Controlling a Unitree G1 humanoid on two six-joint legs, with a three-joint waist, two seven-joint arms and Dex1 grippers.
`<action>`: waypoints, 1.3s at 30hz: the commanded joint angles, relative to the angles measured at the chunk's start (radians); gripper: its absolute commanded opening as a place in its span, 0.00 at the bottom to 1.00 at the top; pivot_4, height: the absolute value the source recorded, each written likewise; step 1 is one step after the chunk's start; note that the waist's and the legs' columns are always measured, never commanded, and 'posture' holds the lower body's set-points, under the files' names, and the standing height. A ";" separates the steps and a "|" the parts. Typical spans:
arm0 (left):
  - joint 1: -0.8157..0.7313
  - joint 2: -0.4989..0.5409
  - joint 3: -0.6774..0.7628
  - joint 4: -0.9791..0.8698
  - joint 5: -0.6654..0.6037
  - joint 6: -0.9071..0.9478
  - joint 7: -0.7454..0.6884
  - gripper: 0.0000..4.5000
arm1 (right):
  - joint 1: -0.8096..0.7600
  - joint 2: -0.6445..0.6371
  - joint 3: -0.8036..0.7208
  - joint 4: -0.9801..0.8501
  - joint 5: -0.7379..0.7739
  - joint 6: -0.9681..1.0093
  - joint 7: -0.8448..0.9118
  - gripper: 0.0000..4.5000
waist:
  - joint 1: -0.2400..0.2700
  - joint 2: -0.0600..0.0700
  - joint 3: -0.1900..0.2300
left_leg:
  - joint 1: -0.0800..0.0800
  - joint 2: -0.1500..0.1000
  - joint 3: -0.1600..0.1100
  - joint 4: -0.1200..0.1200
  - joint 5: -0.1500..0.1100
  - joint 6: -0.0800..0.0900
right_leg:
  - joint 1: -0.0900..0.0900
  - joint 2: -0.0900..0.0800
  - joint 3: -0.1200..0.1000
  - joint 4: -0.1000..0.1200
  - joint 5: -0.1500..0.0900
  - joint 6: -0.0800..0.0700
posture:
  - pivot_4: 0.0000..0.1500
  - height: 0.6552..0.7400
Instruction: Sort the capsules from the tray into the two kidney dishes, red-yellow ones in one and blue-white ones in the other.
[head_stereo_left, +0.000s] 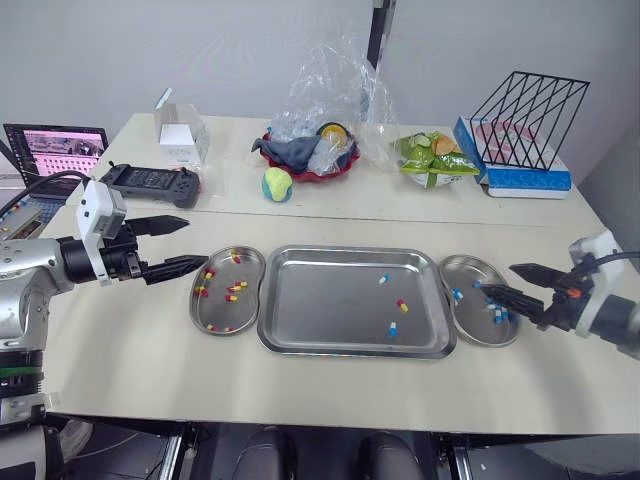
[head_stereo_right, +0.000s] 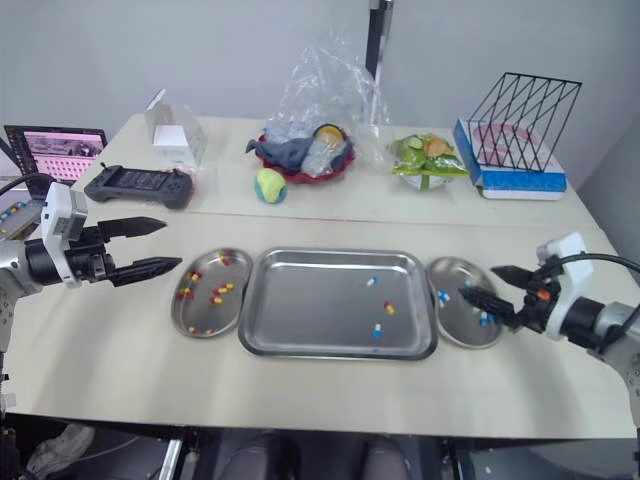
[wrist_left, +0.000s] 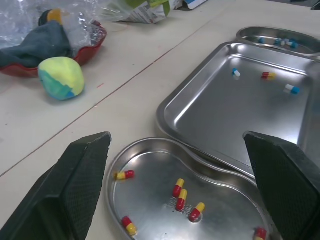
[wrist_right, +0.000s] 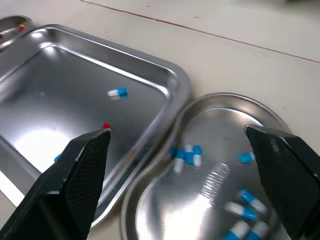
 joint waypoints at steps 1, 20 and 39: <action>0.013 -0.002 0.006 -0.065 -0.030 -0.006 -0.009 0.99 | -0.032 0.015 0.040 -0.103 0.036 0.008 -0.019 1.00 | 0.000 0.000 0.000 | 0.000 0.000 0.000 0.000 0.000 0.000 | 0.000 0.000 0.000 0.000 0.000 0.000 | 1.00 0.34; 0.078 -0.044 0.010 -0.186 -0.073 -0.017 0.012 0.99 | -0.067 0.089 0.401 -0.340 -0.036 0.092 -0.185 1.00 | 0.007 -0.001 0.000 | 0.000 -0.001 -0.001 0.000 0.000 0.000 | 0.000 -0.001 -0.001 0.000 0.000 0.000 | 1.00 0.34; 0.106 -0.024 0.018 -0.158 -0.057 -0.054 0.000 1.00 | -0.138 0.157 0.457 -0.333 -0.057 0.331 -0.369 0.59 | 0.010 -0.001 0.001 | 0.000 -0.001 -0.002 0.000 0.000 0.000 | 0.000 0.000 -0.001 0.000 0.000 0.000 | 1.00 0.34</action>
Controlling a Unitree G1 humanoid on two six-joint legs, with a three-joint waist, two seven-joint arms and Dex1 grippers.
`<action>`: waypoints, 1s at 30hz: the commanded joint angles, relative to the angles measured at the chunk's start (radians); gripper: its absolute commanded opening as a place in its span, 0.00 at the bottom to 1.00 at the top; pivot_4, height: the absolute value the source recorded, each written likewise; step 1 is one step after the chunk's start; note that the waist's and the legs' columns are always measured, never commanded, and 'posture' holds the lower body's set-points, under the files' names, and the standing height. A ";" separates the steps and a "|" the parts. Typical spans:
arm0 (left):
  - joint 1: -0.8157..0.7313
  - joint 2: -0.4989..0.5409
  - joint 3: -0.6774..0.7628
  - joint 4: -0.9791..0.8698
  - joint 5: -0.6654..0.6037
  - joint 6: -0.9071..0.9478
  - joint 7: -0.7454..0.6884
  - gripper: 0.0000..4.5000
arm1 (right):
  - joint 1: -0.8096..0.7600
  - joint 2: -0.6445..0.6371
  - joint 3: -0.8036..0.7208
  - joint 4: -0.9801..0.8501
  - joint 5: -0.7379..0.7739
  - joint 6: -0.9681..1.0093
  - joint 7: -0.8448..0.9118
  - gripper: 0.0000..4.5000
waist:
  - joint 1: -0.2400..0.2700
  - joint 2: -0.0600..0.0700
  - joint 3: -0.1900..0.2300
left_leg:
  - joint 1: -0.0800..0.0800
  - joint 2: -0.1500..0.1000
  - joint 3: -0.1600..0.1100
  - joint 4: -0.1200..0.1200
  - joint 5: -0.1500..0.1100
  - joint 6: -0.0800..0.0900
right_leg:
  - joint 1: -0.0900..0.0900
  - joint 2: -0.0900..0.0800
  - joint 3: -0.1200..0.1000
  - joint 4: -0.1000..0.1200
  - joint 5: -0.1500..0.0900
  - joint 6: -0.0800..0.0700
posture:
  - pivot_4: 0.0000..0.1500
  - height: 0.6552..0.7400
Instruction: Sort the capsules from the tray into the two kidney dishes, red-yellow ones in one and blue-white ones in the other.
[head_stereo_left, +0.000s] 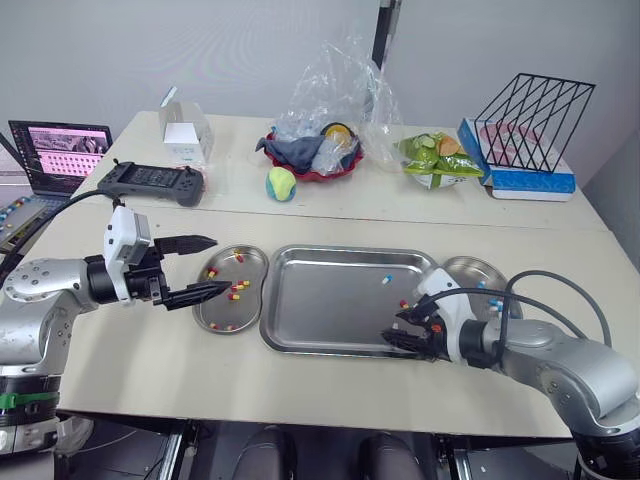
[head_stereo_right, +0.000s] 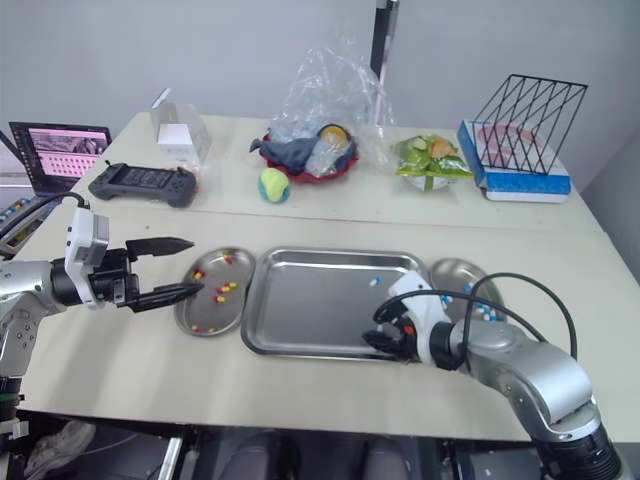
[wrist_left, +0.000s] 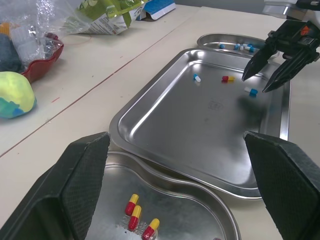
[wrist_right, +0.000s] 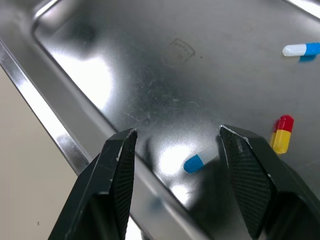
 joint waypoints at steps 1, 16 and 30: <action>0.004 0.022 0.031 -0.014 -0.008 -0.021 -0.003 1.00 | 0.000 -0.009 0.004 0.010 -0.024 -0.011 -0.002 0.59 | 0.000 0.000 0.000 | 0.000 0.000 0.000 0.000 0.000 0.000 | 0.000 0.000 0.000 0.000 0.000 0.000 | 1.00 0.34; 0.007 0.030 0.028 -0.016 0.001 -0.031 0.008 1.00 | 0.004 -0.056 0.101 0.081 -0.154 -0.113 0.051 0.59 | -0.001 0.000 0.000 | 0.000 0.000 0.000 0.000 0.000 0.000 | 0.000 0.000 0.000 0.000 0.000 0.000 | 1.00 0.34; -0.011 0.023 0.010 -0.032 -0.006 -0.021 0.022 1.00 | 0.022 -0.130 0.128 0.144 -0.255 -0.265 0.162 0.59 | 0.001 -0.001 0.000 | 0.000 0.000 0.000 0.000 0.000 0.000 | 0.000 0.000 -0.001 0.000 0.000 0.000 | 1.00 0.34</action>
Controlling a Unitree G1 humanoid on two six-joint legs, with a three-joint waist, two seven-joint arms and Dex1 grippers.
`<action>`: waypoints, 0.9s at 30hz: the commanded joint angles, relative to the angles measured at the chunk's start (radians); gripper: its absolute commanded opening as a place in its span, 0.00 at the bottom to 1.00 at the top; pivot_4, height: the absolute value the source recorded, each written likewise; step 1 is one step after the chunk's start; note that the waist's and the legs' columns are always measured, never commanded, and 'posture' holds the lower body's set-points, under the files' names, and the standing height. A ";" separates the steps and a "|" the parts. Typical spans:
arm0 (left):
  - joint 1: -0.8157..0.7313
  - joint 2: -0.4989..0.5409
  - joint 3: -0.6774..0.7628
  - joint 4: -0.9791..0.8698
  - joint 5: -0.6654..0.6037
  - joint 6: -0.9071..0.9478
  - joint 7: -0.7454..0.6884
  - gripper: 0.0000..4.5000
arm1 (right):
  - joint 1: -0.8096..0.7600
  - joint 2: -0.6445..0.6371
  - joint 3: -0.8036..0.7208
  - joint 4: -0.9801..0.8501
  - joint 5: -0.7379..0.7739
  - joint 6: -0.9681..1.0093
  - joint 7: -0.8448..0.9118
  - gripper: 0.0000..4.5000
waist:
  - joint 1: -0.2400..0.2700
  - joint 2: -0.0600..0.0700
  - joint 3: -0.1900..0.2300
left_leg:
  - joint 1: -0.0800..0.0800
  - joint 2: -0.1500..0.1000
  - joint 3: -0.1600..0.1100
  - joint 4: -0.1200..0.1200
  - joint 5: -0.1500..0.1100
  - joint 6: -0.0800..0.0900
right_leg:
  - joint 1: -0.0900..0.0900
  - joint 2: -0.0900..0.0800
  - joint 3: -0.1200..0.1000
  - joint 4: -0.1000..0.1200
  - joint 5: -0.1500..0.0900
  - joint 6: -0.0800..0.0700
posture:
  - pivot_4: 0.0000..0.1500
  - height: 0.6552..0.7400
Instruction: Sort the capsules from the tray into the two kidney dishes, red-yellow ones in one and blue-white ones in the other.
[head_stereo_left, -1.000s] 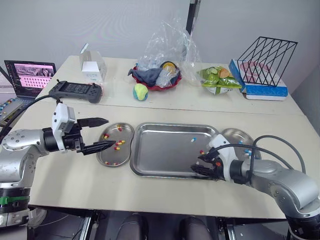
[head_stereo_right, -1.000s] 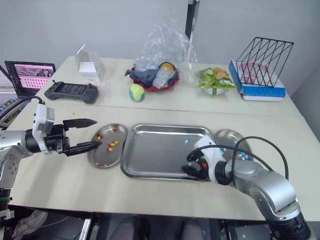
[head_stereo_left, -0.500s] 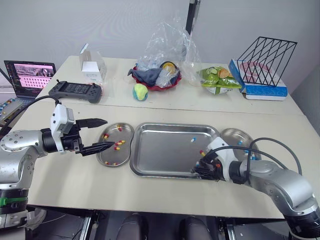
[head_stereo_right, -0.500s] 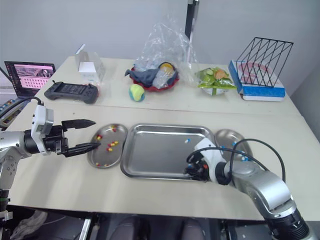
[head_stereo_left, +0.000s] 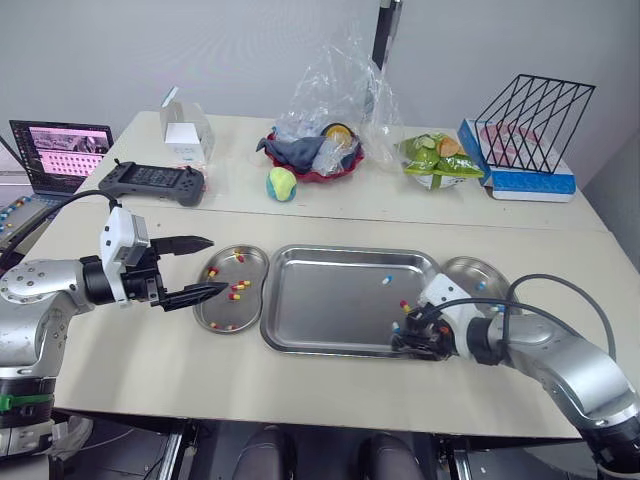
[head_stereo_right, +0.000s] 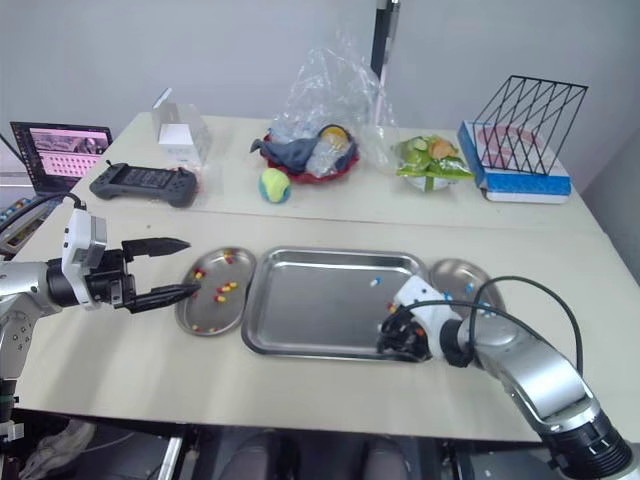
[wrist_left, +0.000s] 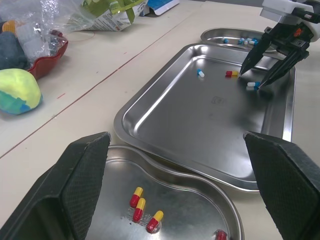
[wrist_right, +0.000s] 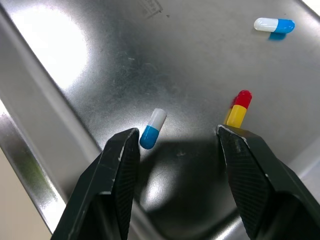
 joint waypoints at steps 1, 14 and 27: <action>-0.021 0.012 0.009 -0.027 -0.009 -0.008 0.003 1.00 | 0.012 -0.006 0.002 0.015 -0.022 -0.011 0.016 0.59 | 0.000 0.000 0.000 | 0.000 0.000 0.000 0.000 0.000 0.000 | 0.000 0.000 0.000 0.000 0.000 0.000 | 1.00 0.34; -0.029 0.015 0.008 -0.026 -0.008 -0.004 0.006 1.00 | 0.009 0.050 0.010 0.010 -0.033 -0.007 0.005 0.47 | -0.003 0.000 0.000 | 0.000 0.000 0.000 0.000 0.000 0.000 | 0.000 0.000 0.000 0.000 0.000 0.000 | 1.00 0.34; -0.033 0.022 0.010 -0.022 -0.005 -0.002 0.004 1.00 | -0.006 0.051 -0.014 0.035 -0.040 -0.062 0.052 0.01 | -0.001 0.000 0.000 | 0.000 0.000 0.000 0.000 0.000 0.000 | 0.000 0.000 -0.001 0.000 0.000 0.000 | 1.00 0.34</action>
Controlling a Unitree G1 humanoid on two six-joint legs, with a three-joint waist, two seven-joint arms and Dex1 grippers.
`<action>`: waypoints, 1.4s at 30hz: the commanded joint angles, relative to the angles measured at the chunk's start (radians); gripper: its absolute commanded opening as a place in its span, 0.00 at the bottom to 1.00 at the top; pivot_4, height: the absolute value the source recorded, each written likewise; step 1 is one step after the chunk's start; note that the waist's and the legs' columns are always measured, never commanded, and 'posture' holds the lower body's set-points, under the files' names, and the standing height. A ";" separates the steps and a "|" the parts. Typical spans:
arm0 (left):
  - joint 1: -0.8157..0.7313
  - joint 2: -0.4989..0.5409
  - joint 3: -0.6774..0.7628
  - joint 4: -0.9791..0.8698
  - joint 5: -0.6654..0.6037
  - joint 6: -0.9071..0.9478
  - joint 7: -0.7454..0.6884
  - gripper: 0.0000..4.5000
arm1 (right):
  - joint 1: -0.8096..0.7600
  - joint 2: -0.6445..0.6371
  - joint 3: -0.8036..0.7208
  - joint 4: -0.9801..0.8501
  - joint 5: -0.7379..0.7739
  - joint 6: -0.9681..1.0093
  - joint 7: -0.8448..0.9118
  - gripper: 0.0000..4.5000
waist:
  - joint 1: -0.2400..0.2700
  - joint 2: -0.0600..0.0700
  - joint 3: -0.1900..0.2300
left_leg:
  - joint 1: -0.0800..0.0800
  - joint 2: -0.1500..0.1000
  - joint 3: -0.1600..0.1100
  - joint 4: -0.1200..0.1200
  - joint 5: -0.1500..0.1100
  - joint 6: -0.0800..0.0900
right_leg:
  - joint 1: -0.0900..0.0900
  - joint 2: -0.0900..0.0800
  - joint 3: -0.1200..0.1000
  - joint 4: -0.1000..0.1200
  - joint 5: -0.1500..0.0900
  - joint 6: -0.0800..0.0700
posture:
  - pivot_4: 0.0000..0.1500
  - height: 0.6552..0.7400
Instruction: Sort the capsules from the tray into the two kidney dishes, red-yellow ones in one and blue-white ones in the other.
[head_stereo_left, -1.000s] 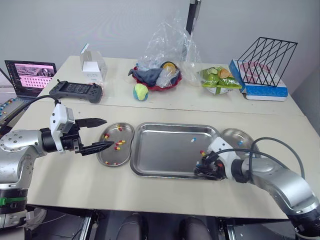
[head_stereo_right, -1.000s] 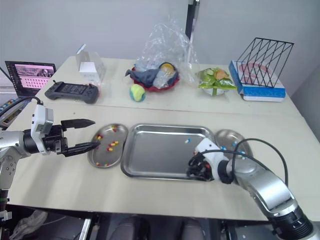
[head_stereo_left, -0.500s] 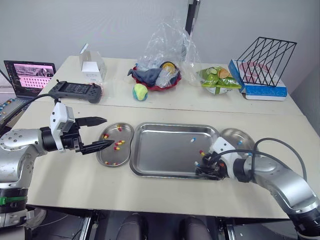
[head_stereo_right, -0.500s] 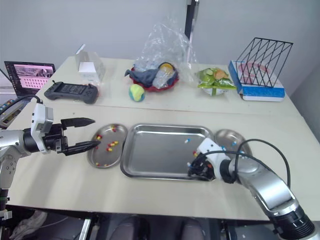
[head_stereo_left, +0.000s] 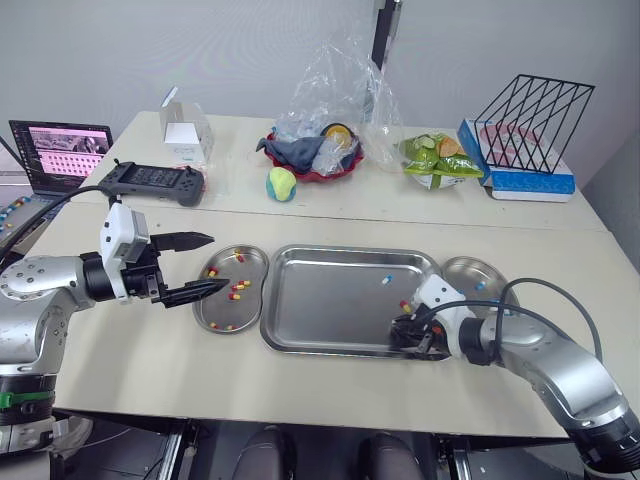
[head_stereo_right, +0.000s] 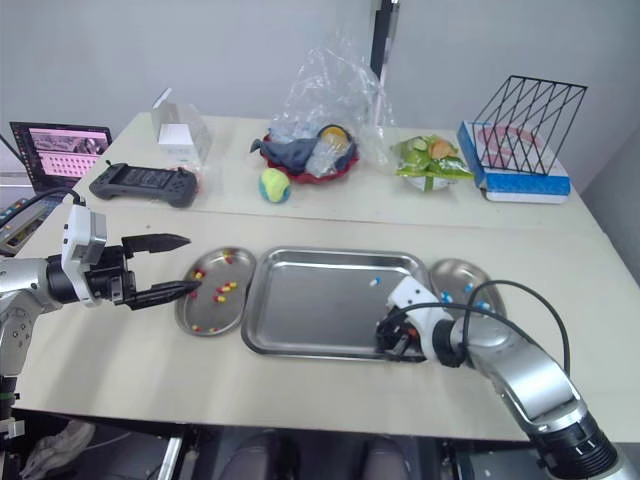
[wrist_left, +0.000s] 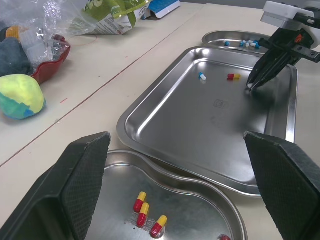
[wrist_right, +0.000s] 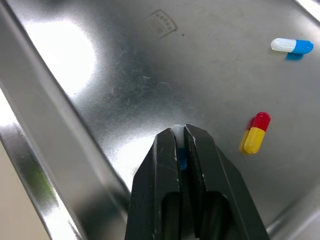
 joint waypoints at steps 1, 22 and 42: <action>-0.023 0.023 0.010 -0.018 -0.003 -0.007 -0.001 1.00 | -0.003 -0.004 -0.037 0.019 0.008 -0.039 0.038 0.01 | 0.000 0.000 0.000 | 0.000 0.000 0.000 0.000 0.000 0.000 | 0.000 0.000 0.000 0.000 0.000 0.000 | 1.00 0.34; -0.022 0.041 0.020 0.022 0.010 -0.033 -0.012 1.00 | 0.047 -0.168 -0.416 0.370 0.027 -0.182 0.180 0.01 | -0.007 0.000 0.001 | -0.001 0.000 0.000 0.000 0.000 0.000 | 0.000 0.000 -0.001 0.000 0.000 0.000 | 1.00 0.34; 0.017 0.008 0.084 0.220 0.075 -0.222 0.083 1.00 | 0.012 -0.163 -0.681 0.641 0.065 -0.371 0.200 0.99 | -0.012 0.000 0.001 | 0.000 0.000 0.001 0.000 0.000 0.000 | 0.000 -0.001 -0.001 0.000 0.000 0.000 | 1.00 0.34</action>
